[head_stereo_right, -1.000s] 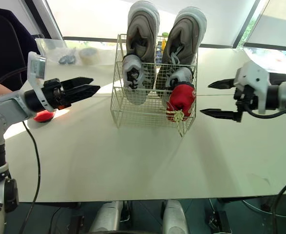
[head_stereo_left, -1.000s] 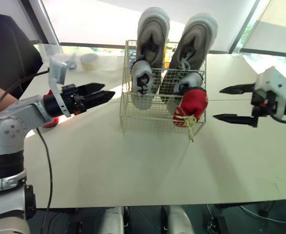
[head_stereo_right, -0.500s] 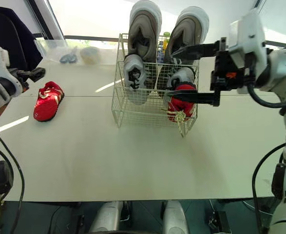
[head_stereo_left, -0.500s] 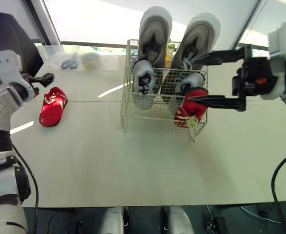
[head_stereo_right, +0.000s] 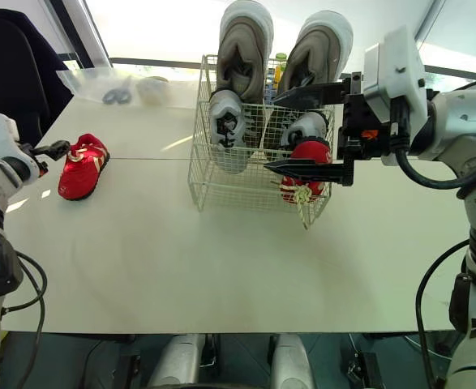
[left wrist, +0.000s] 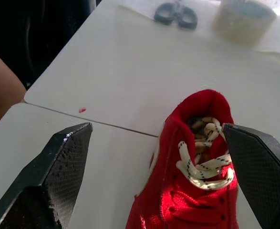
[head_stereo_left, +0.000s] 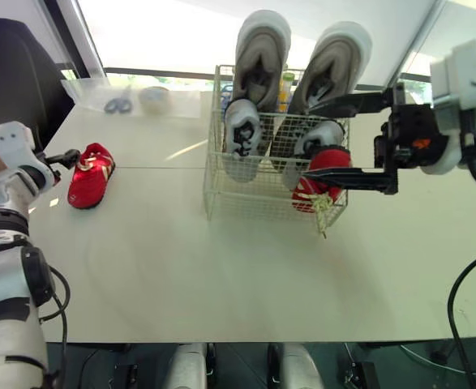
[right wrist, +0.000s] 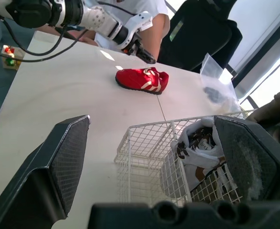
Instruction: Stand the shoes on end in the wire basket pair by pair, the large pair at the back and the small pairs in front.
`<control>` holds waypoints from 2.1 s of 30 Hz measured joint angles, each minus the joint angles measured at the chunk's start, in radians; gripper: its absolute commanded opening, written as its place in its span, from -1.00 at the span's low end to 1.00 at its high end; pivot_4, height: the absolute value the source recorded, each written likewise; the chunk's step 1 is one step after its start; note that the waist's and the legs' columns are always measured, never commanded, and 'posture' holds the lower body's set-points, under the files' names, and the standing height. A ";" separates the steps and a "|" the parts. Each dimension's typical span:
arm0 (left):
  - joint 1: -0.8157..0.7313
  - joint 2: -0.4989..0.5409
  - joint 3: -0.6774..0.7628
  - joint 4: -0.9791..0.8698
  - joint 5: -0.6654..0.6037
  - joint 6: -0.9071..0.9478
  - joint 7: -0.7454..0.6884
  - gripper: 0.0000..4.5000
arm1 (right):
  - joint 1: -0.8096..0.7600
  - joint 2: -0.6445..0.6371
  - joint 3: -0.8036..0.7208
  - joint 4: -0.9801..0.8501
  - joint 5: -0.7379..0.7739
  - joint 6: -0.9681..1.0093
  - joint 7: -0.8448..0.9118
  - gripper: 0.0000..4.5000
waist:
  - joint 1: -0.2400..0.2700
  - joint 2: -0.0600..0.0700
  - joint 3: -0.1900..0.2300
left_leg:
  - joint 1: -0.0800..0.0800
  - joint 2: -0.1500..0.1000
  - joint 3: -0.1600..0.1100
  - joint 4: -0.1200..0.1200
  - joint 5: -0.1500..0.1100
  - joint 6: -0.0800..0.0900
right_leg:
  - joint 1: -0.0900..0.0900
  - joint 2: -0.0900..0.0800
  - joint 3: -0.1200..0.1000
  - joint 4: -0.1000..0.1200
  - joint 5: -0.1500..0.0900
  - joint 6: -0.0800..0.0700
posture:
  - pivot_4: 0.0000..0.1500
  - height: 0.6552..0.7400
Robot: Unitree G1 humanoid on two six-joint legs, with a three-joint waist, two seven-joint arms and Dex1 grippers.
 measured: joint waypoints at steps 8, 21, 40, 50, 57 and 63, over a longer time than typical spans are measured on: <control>-0.004 -0.046 0.056 0.093 0.016 -0.056 0.078 1.00 | 0.005 -0.034 -0.030 -0.026 0.023 0.040 -0.031 0.99 | 0.000 -0.001 0.000 | 0.000 0.000 -0.003 0.000 0.000 0.000 | 0.000 0.000 0.000 0.000 0.000 0.000 | 1.00 1.00; 0.018 -0.095 0.111 0.089 0.028 -0.033 0.121 -0.99 | 0.006 -0.062 -0.041 -0.048 0.051 0.064 -0.067 1.00 | -0.001 -0.001 -0.001 | 0.001 0.000 -0.001 0.000 0.000 0.000 | 0.000 0.000 0.000 0.002 0.000 0.000 | 1.00 1.00; 0.412 -0.373 0.167 -0.996 -0.153 0.696 0.089 -0.99 | 0.006 -0.055 0.003 -0.045 0.020 0.042 -0.089 1.00 | -0.006 -0.002 -0.001 | 0.001 0.000 -0.004 0.002 0.001 0.004 | 0.002 -0.001 0.001 0.004 0.003 0.003 | 1.00 1.00; 0.488 -0.526 0.228 -1.424 -0.169 1.017 0.392 0.15 | 0.006 -0.027 0.026 -0.043 0.005 0.025 -0.088 1.00 | 0.000 -0.002 -0.001 | 0.003 0.000 -0.006 0.005 0.001 0.003 | 0.005 0.001 -0.001 0.004 0.001 -0.001 | 1.00 1.00; 0.405 -0.462 0.215 -1.492 -0.170 1.032 0.392 0.59 | 0.025 -0.028 0.026 -0.045 0.001 0.017 -0.087 1.00 | 0.003 -0.002 -0.001 | 0.002 0.000 -0.007 0.005 0.000 0.001 | 0.007 0.001 -0.002 0.002 0.000 -0.001 | 1.00 1.00; 0.351 -0.417 0.167 -1.377 -0.148 0.947 0.365 0.59 | 0.033 -0.028 0.025 -0.045 0.000 0.008 -0.087 1.00 | 0.000 -0.002 -0.001 | 0.003 0.000 -0.006 0.004 0.001 0.003 | 0.006 0.001 -0.002 0.002 0.001 -0.001 | 1.00 1.00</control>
